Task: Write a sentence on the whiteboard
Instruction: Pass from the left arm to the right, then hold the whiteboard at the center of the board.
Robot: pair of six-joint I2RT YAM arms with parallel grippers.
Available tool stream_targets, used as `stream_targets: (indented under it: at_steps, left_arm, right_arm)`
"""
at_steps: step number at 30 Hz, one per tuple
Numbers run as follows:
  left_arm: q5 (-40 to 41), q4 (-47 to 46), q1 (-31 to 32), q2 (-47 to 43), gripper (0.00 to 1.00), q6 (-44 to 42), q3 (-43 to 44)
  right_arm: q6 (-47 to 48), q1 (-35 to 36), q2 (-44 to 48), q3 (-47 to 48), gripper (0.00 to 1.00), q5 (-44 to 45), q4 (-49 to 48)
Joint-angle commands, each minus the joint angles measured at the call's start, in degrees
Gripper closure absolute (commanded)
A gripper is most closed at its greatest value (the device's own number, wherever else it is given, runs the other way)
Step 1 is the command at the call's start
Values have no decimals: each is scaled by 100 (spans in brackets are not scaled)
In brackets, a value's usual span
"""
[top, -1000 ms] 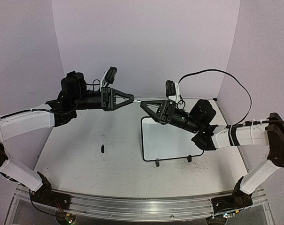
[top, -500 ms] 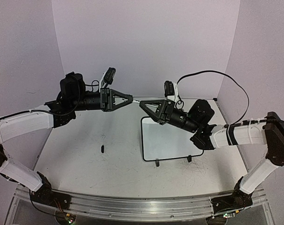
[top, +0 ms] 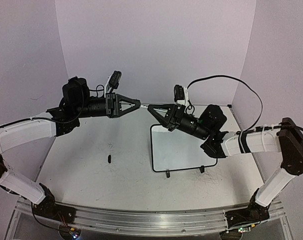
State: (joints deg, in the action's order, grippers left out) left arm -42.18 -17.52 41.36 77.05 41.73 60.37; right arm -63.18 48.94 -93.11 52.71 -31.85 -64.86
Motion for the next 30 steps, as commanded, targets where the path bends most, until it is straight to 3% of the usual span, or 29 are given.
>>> stream_targets:
  at_steps: [1,6,8,16,19,25,30]
  left_arm:
    - [-315,-42,162,-59,100,-148,-79]
    - [-269,-43,160,-40,100,-150,-119]
    - [-243,-41,160,-29,96,-125,-117]
    - [266,-41,157,-292,34,-19,-346]
    - [537,-41,158,-460,21,9,-554]
    - [1005,-27,153,-696,8,139,-912]
    - [1465,19,146,-909,4,188,-1295]
  right_arm:
    - [-146,130,-117,327,99,-114,-184]
    - [4,125,-4,213,100,-93,-167]
    - [98,125,75,142,100,-94,-144]
    - [900,121,829,-359,100,64,563]
    - [1376,83,1303,-628,100,254,1099]
    - [2276,16,2843,-1122,100,1700,3080]
    - [2733,5,4295,-1966,100,2864,3638]
